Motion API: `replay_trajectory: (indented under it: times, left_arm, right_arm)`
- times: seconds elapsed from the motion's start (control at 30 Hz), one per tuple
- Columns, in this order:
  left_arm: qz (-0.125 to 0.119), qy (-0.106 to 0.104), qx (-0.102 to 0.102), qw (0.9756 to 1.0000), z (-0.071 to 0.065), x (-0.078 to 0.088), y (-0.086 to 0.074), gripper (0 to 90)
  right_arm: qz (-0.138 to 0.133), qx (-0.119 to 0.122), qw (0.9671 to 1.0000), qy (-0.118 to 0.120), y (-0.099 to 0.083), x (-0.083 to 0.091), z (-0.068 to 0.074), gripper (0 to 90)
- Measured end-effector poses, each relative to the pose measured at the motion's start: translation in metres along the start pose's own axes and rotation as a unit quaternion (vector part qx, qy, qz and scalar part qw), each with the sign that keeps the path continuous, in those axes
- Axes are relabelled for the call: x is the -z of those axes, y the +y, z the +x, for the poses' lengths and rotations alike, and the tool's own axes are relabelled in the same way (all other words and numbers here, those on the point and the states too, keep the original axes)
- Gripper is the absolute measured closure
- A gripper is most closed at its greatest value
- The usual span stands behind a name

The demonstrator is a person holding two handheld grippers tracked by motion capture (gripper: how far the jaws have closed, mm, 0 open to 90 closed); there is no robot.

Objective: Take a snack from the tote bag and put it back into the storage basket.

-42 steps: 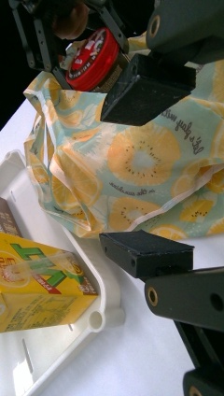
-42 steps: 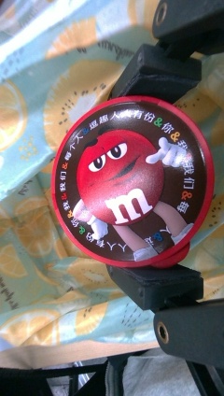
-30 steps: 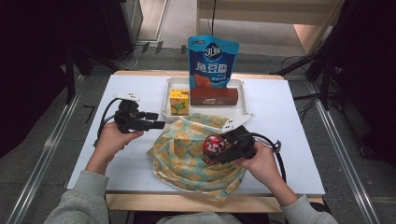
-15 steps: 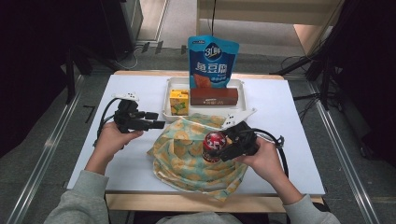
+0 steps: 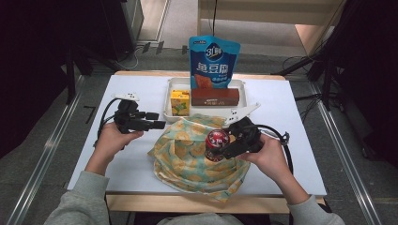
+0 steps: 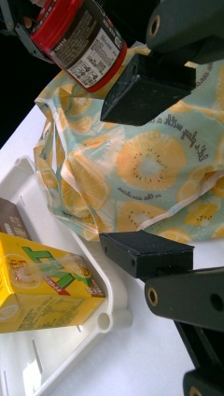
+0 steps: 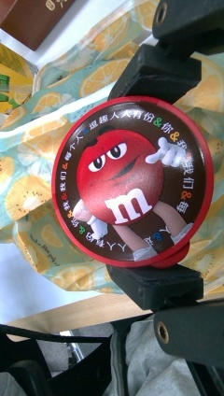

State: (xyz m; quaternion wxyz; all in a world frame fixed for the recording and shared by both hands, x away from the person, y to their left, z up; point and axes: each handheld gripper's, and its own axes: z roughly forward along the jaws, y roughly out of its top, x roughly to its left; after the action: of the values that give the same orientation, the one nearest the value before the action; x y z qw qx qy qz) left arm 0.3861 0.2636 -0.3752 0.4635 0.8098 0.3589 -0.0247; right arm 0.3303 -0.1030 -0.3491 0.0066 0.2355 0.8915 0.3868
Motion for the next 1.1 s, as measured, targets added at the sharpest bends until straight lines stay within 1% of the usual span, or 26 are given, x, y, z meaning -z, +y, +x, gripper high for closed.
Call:
replay_trajectory:
  times: [0.1, 0.2, 0.27, 0.3, 0.33, 0.6, 0.77, 0.87, 1.1]
  left_arm:
    - [0.003, 0.0, 0.001, 1.0, 0.0, -0.001, 0.0, 35.9]
    - [0.005, 0.0, -0.001, 1.0, 0.0, -0.001, 0.0, 35.9]
    - [0.006, 0.0, -0.001, 1.0, 0.0, -0.001, 0.0, 36.0]
    - [0.005, 0.0, 0.0, 1.0, 0.0, -0.001, 0.0, 35.9]
    - [0.005, -0.001, 0.0, 1.0, 0.0, -0.001, 0.0, 35.9]
    - [0.007, 0.0, 0.0, 1.0, -0.001, -0.002, 0.0, 35.9]
    - [0.007, -0.002, -0.001, 1.0, -0.002, -0.003, 0.001, 35.9]
    - [0.008, -0.001, -0.001, 1.0, -0.002, -0.003, 0.001, 35.8]
    - [0.007, 0.0, 0.001, 1.0, -0.002, -0.002, 0.0, 35.8]
  right_arm:
    - [-0.001, -0.002, 1.0, 0.001, 0.002, 0.003, 0.0, 26.7]
    - [-0.002, 0.002, 1.0, -0.002, 0.005, 0.006, -0.001, 26.7]
    - [-0.003, 0.0, 1.0, -0.001, 0.006, 0.009, -0.002, 26.7]
    - [-0.004, 0.004, 1.0, -0.003, 0.007, 0.01, -0.003, 26.7]
    - [-0.003, 0.0, 1.0, -0.004, 0.008, 0.011, -0.004, 26.7]
    - [-0.01, -0.004, 0.9998, -0.017, 0.014, 0.022, -0.011, 26.7]
    - [-0.009, -0.007, 0.9998, -0.018, 0.016, 0.027, -0.016, 26.7]
    - [-0.009, -0.009, 0.9996, -0.023, 0.018, 0.029, -0.02, 26.7]
    - [-0.013, -0.011, 0.9995, -0.028, 0.022, 0.033, -0.026, 26.8]
